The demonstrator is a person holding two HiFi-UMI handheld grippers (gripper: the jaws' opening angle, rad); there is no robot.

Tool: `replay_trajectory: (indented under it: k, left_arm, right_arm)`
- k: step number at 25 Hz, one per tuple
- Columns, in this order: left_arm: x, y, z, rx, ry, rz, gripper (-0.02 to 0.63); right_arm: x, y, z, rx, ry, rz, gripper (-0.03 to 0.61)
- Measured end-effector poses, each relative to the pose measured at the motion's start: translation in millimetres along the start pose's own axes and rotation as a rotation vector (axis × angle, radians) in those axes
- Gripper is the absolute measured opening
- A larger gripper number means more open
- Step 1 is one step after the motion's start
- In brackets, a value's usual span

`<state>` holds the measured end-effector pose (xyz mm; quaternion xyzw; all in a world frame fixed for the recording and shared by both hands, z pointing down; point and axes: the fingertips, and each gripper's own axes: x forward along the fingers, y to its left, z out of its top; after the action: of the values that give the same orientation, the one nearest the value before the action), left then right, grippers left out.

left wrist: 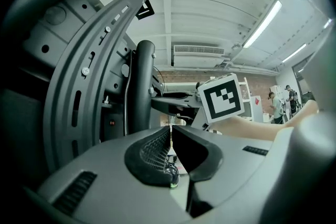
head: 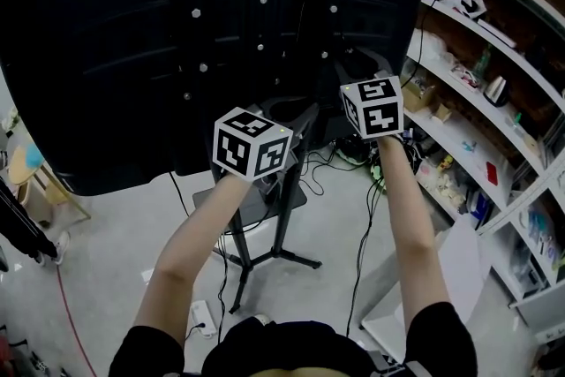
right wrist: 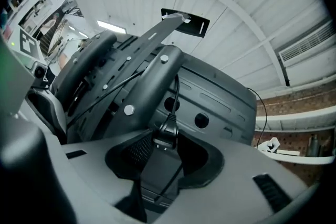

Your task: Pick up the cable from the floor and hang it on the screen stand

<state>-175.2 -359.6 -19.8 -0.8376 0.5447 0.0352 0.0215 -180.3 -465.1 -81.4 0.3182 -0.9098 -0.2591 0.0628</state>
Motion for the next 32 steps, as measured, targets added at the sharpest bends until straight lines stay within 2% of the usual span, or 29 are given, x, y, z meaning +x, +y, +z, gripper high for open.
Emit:
replay_trajectory:
  k: [7, 14, 20, 24, 27, 32]
  left_arm:
    - [-5.5, -6.7, -14.8, -0.004, 0.002, -0.012, 0.018]
    - [-8.8, -26.1, -40.0, -0.043, 0.013, -0.023, 0.018]
    - [-6.1, -46.1, -59.6, -0.092, 0.017, -0.034, 0.018]
    - [-6.8, -60.5, -70.4, -0.115, 0.008, -0.035, 0.018]
    - [-6.6, -72.2, -78.9, -0.101, 0.011, -0.034, 0.018]
    - [-2.3, -94.3, -103.3, -0.064, 0.028, -0.046, 0.018]
  right_arm:
    - [-12.3, 7.5, -10.1, -0.048, -0.036, -0.075, 0.181]
    - [-41.7, 22.8, -37.4, 0.003, -0.02, -0.065, 0.187]
    - [-74.8, 24.5, -66.6, 0.109, 0.0, -0.055, 0.186]
    - [-101.3, 22.4, -85.6, 0.235, -0.011, -0.067, 0.186]
    - [-121.5, 25.9, -93.8, 0.319, -0.038, -0.076, 0.186]
    - [-152.1, 47.0, -100.4, 0.382, -0.076, -0.088, 0.184]
